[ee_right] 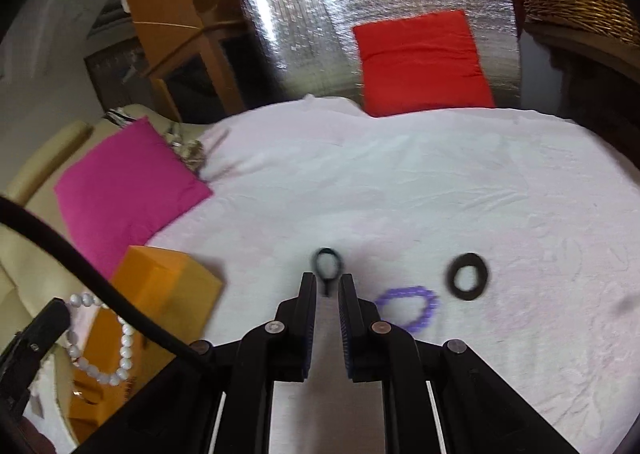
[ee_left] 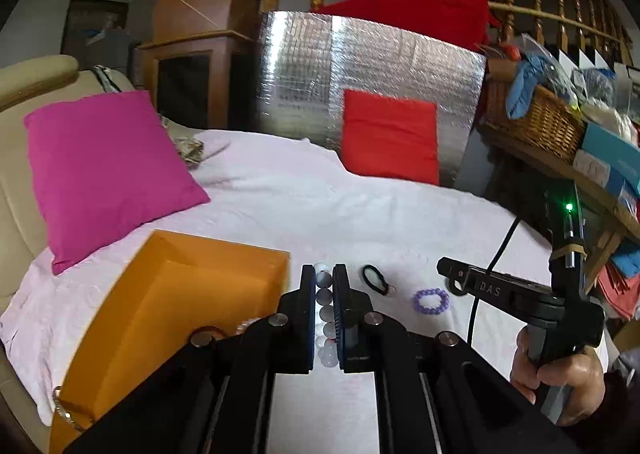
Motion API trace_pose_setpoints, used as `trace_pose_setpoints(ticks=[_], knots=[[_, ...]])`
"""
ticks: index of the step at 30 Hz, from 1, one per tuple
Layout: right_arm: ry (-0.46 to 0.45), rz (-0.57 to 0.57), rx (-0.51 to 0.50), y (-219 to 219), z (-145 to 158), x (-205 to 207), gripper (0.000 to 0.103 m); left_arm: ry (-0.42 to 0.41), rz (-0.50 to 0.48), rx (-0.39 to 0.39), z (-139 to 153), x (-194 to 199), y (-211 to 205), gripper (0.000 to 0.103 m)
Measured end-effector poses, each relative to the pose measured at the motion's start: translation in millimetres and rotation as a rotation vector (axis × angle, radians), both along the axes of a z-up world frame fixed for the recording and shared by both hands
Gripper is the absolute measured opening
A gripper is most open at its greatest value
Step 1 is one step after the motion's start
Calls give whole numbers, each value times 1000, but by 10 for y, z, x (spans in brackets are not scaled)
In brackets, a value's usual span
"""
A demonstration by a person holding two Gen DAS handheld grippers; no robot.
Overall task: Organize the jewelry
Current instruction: 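Lift the white bracelet with the left gripper toward the orange box while the right gripper holds the black ring, then lower the white bead bracelet into the orange box and open the left gripper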
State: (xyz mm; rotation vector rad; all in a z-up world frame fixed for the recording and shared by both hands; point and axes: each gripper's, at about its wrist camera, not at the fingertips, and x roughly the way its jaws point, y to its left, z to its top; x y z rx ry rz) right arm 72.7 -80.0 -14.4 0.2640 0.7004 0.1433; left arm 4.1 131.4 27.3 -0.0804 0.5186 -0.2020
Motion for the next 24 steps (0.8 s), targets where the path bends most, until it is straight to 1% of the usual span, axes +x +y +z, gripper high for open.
trace_pose_setpoints(ticks=[4, 9, 11, 18, 21, 24], knots=[[-20, 72, 48, 253, 84, -4, 13, -8, 47, -5, 14, -58, 196, 8], [-49, 164, 74, 615, 153, -26, 13, -1, 107, -13, -3, -81, 484, 8], [-57, 206, 79, 783, 171, -28, 13, 7, 146, -10, -29, -86, 616, 8], [-83, 373, 108, 1341, 214, -83, 13, 84, 296, -20, -205, -31, 1125, 8], [-77, 429, 112, 1547, 166, -74, 13, 130, 336, -32, -326, 35, 1276, 8], [-55, 451, 110, 1682, 86, -30, 13, 176, 352, -32, -446, 78, 1330, 8]])
